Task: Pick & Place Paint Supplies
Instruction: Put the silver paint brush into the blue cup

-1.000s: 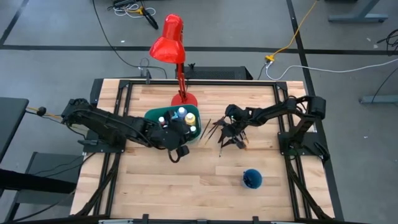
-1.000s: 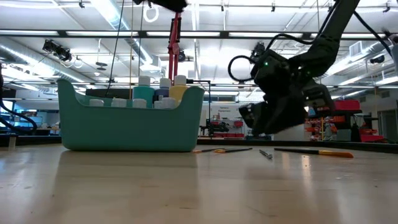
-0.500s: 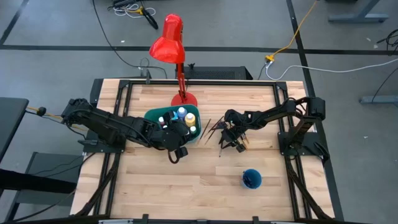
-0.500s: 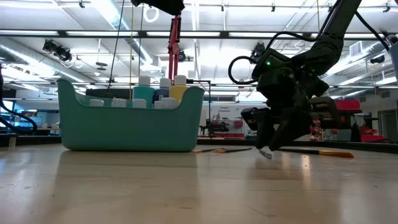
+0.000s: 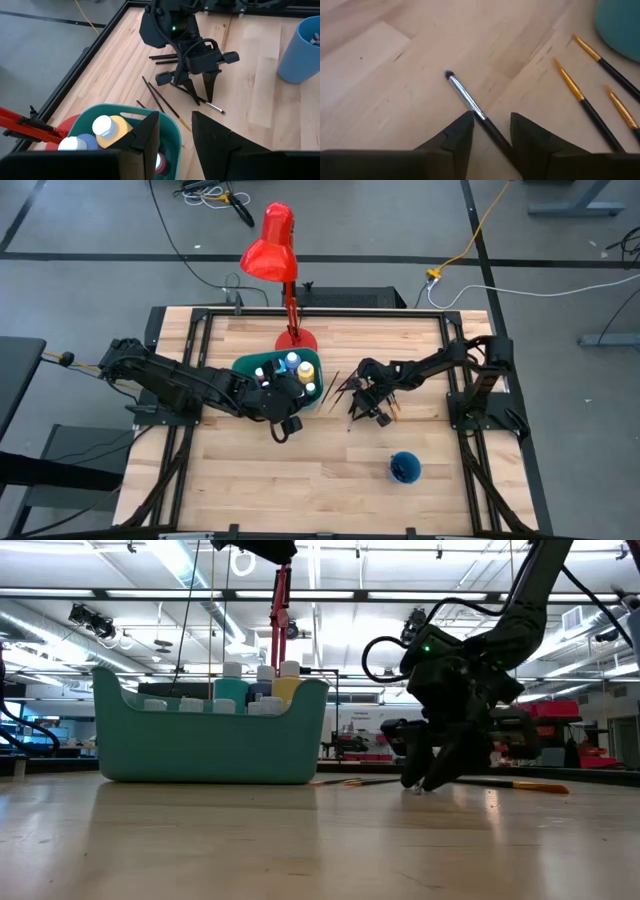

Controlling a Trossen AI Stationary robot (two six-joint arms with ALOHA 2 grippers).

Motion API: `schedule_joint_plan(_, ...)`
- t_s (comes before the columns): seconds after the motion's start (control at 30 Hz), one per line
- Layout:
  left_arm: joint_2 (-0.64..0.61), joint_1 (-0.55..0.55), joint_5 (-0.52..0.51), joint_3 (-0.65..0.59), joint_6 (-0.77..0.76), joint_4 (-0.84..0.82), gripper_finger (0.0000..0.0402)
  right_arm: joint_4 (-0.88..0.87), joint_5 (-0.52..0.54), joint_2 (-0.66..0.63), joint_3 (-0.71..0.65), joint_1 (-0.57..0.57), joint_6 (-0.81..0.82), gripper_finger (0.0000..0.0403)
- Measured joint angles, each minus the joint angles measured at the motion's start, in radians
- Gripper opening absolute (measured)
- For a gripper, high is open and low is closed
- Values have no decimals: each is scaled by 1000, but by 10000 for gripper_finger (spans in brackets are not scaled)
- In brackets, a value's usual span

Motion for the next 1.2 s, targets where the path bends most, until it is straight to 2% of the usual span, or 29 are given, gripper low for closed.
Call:
schedule_joint_plan(0.3, 0, 0, 0, 0, 0, 2, 120, 70, -57, 13, -5, 2, 1, 38)
schedule_joint_plan(0.4, 0, 0, 1, 0, -8, 2, 120, 95, -58, 14, -6, 2, 48, 24)
schedule_joint_plan(0.5, 0, 0, 16, 0, -27, 2, 120, 109, -53, 15, -6, 7, 100, 35)
schedule_joint_plan(0.67, 0, 0, 50, 0, -31, 2, 120, 139, -16, 15, -6, 28, 108, 87)
schedule_joint_plan(0.77, 0, 0, 50, 0, -47, 2, 120, 205, -1, 20, -8, 42, 142, 105)
schedule_joint_plan(0.93, 1, -6, 50, 0, -72, 4, 120, 302, 18, 60, -7, 66, 166, 110)
schedule_joint_plan(1.2, 1, -32, 49, 0, -78, 24, 120, 670, -71, 283, -4, 73, 294, 96)
